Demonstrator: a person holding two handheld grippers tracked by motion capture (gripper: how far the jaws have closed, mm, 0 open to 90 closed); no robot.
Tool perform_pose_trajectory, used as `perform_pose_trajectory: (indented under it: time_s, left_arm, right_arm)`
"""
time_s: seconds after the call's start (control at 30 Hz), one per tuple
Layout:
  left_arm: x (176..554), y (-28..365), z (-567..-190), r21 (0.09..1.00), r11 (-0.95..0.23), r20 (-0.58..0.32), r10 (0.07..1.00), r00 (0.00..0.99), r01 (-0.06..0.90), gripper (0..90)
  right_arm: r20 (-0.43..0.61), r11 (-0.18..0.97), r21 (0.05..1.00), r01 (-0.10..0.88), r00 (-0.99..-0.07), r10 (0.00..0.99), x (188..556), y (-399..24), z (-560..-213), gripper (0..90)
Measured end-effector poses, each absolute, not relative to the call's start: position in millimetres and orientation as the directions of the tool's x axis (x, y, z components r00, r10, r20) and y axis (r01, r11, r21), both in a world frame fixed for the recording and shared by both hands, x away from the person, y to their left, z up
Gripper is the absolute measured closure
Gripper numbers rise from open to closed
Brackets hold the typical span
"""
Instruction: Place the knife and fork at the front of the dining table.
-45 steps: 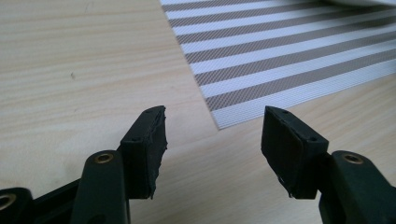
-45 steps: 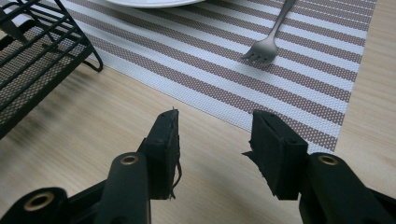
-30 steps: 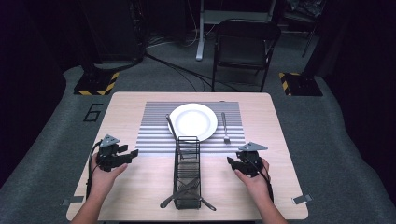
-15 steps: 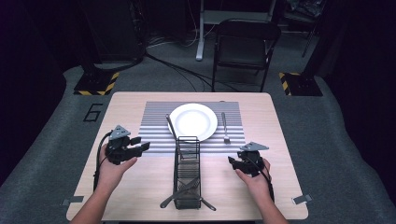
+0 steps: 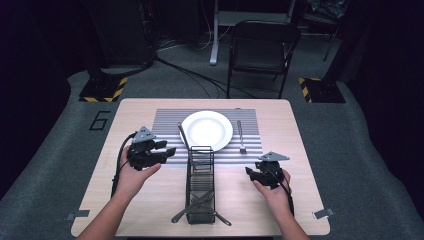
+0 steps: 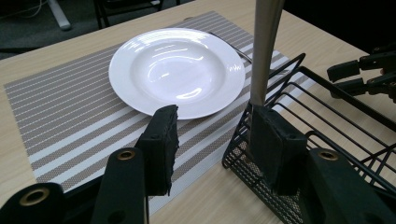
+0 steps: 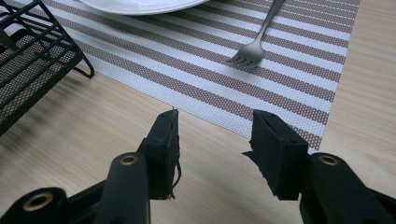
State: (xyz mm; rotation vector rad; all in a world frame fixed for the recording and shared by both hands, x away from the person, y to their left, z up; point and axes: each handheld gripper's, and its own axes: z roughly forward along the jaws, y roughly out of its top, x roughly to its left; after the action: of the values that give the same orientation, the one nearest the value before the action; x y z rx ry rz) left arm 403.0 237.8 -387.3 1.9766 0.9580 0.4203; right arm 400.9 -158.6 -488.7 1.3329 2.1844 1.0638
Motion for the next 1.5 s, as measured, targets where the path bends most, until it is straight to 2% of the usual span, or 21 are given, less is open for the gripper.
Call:
perform_pose_trajectory:
  time_s: [0.43, 0.73, 1.23, 1.5]
  left_arm:
    - [409, 212, -389, 0.83, -0.32, -0.082, 0.74, 0.667, 0.457, 49.6]
    - [414, 199, -394, 0.818, -0.31, -0.121, 0.731, 0.672, 0.484, 57.4]
    - [419, 190, -402, 0.82, -0.341, -0.073, 0.735, 0.674, 0.46, 74.4]
    - [418, 189, -402, 0.825, -0.325, -0.085, 0.738, 0.669, 0.463, 78.1]
  right_arm:
    - [0.086, 0.261, 0.754, 0.602, -0.485, 0.87, 402, -160, -491, 51.8]
    - [0.094, 0.254, 0.753, 0.607, -0.481, 0.872, 403, -161, -492, 51.8]
    - [0.13, 0.229, 0.748, 0.623, -0.477, 0.869, 405, -163, -495, 52.0]
    - [0.13, 0.233, 0.742, 0.629, -0.475, 0.87, 406, -165, -496, 52.0]
